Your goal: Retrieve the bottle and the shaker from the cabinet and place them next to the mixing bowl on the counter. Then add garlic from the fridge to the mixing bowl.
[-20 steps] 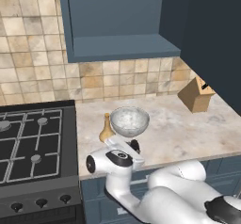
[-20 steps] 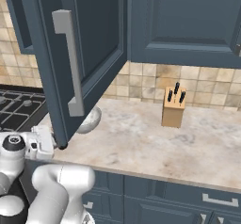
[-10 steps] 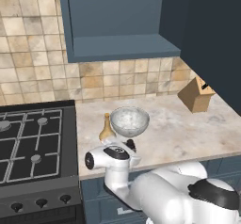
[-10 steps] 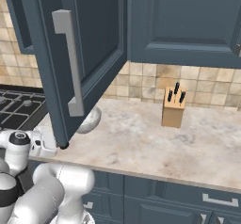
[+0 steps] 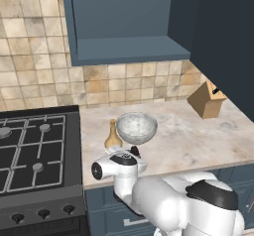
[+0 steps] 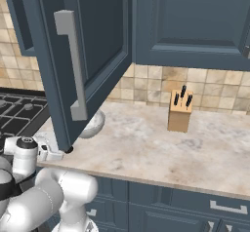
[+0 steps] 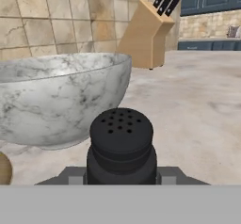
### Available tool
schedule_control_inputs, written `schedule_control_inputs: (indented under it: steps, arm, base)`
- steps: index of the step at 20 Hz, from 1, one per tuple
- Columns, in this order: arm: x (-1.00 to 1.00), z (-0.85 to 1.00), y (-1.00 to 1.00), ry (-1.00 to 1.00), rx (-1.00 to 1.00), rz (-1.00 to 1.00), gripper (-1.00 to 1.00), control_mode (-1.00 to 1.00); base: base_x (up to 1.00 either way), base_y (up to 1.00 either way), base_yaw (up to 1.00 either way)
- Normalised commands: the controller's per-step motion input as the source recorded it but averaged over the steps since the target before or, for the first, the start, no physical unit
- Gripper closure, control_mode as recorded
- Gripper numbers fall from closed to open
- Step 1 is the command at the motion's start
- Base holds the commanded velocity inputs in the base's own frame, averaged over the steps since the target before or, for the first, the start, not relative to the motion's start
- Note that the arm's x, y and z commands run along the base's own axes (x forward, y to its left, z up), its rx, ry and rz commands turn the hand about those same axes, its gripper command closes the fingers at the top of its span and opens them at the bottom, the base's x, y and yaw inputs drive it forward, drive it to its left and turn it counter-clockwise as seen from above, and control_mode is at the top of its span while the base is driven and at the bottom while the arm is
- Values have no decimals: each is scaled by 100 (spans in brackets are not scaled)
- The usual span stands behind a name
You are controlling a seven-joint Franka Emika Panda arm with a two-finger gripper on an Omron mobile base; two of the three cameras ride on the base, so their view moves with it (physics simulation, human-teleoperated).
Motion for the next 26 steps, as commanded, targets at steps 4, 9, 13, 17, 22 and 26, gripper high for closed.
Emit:
schedule_control_inputs:
  steps: [4,9,13,17,22,26]
  arm:
    - [34,-12,4,4,0,4,100,-100]
    - [36,-14,1,7,0,4,100,-100]
    - [28,-31,6,4,0,3,100,-100]
    - [4,-54,20,0,0,7,100,-100]
    - [-16,-52,10,-2,0,11,100,-100]
    - [-51,-51,-28,-4,0,3,100,-100]
  base:
    - [0,0,0]
    - [0,0,0]
    - [0,0,0]
    - [0,0,0]
    - [0,0,0]
    - [0,0,0]
